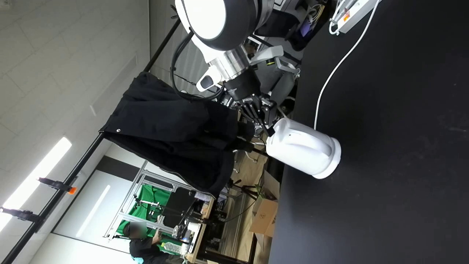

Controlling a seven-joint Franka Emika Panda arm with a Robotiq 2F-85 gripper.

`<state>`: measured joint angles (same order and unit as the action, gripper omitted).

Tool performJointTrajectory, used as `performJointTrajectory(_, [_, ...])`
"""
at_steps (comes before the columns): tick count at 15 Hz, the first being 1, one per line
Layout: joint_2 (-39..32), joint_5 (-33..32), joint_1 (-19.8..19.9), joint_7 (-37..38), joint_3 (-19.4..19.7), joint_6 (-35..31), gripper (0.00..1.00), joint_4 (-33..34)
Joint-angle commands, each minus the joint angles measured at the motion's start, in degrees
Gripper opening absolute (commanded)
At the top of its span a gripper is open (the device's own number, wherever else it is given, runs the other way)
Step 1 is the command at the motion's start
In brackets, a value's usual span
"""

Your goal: Turn on the extension cord then switch the kettle on and off

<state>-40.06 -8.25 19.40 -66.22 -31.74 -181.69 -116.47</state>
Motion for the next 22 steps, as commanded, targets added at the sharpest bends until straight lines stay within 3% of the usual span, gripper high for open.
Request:
performJointTrajectory(1, [0.0,-2.4,2.4,2.2,-1.9,-0.1,0.0,-0.1])
performJointTrajectory(22, [-5.6,-3.5,-0.3,2.8,0.7,1.7,0.0,3.5])
